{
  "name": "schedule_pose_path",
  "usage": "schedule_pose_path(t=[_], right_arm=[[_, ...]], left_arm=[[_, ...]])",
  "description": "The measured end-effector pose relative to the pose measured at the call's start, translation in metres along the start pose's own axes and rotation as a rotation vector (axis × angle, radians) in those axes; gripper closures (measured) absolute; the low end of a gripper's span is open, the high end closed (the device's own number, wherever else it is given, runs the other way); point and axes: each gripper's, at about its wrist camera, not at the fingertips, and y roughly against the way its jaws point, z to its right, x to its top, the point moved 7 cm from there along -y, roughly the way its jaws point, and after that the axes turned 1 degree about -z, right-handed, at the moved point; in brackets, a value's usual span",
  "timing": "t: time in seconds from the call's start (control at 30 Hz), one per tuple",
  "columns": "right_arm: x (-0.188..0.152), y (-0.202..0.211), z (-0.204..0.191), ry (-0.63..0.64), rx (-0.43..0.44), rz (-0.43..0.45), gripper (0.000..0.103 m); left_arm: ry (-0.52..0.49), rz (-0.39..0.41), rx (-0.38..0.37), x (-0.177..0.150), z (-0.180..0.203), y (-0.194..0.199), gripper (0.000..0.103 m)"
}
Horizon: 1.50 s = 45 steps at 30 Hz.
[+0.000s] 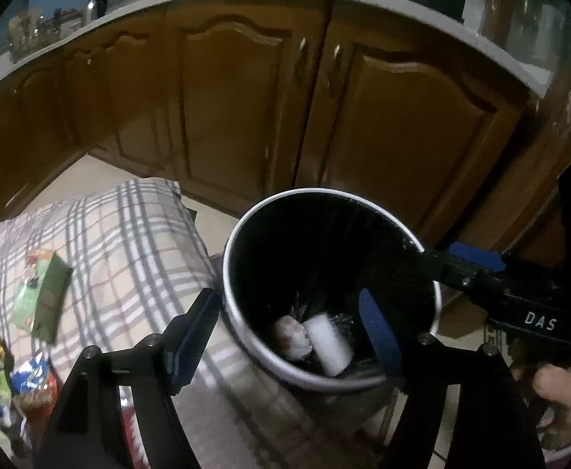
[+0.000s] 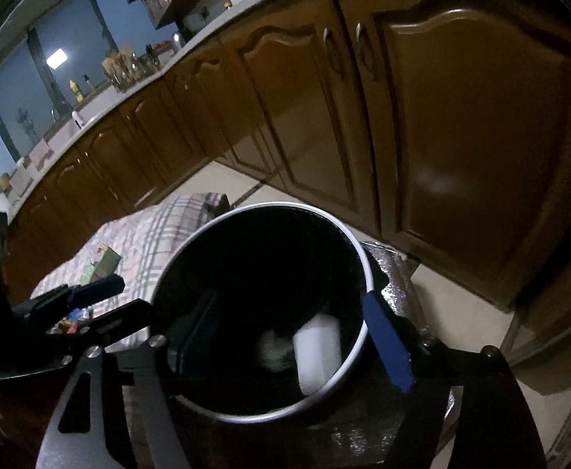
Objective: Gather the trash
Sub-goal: 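Drop paper from left gripper into bin while right gripper drops foam block in, then grasp crumpled foil wrapper with left gripper while right gripper grasps white foam net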
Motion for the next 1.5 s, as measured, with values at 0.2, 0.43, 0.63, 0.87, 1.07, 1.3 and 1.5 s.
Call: schedule_pose_path(t=[0.2,0.43,0.63,0.87,1.07,1.3,1.5], right_arm=[[-0.018,0.026,-0.019,-0.035,0.042,0.060,0.012],[-0.055,0.040,-0.052,-0.049,0.088,0.078,0.012],[-0.084,0.040,-0.083,-0.059,0.136,0.053,0.012],[-0.111,0.036,-0.116,-0.048,0.171,0.015,0.012],[-0.124,0.029,-0.146,0.008,0.186,-0.010,0.012],[-0.116,0.012,-0.165,0.051,0.198,-0.024,0.033],[-0.101,-0.018,-0.164,0.047,0.201,-0.063,0.072]], left_arm=[[0.003,0.095,0.009,-0.036,-0.009,0.057,0.024],[-0.003,0.118,0.049,-0.095,-0.024,0.103,0.023],[0.052,0.098,0.070,-0.135,-0.048,0.139,0.023],[0.125,0.089,0.103,-0.176,-0.078,0.177,0.023],[0.171,0.080,0.089,-0.186,-0.094,0.182,0.023],[0.191,0.062,0.046,-0.175,-0.100,0.157,0.024],[0.160,0.036,0.033,-0.165,-0.095,0.125,0.045]])
